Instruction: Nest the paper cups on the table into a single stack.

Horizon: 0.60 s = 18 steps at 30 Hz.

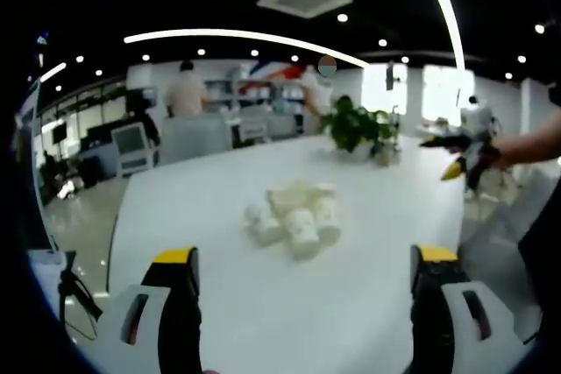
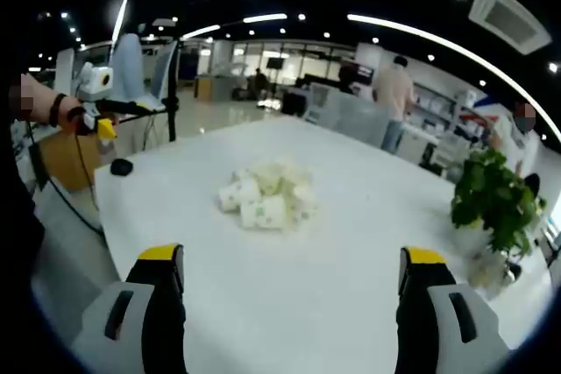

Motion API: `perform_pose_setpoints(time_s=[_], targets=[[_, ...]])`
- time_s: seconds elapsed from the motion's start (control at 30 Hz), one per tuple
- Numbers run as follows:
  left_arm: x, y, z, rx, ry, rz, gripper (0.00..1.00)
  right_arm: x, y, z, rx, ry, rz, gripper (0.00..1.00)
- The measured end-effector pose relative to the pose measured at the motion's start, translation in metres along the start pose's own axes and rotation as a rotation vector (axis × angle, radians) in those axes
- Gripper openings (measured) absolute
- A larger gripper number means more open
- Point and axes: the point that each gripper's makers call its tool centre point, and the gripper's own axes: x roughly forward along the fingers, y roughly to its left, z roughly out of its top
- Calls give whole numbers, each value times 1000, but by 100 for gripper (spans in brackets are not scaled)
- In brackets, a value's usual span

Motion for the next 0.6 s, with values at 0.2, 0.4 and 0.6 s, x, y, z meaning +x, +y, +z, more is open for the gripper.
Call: perform_pose_setpoints(time_s=[0.2, 0.4, 0.6], targets=[[0, 1, 5, 1, -12, 5, 99, -1, 0, -1, 2, 2, -4, 100], [1, 1, 5, 1, -12, 3, 99, -1, 1, -1, 0, 3, 3, 100], [1, 1, 4, -6, -17, 3, 99, -2, -1, -3, 1, 4, -3, 100]])
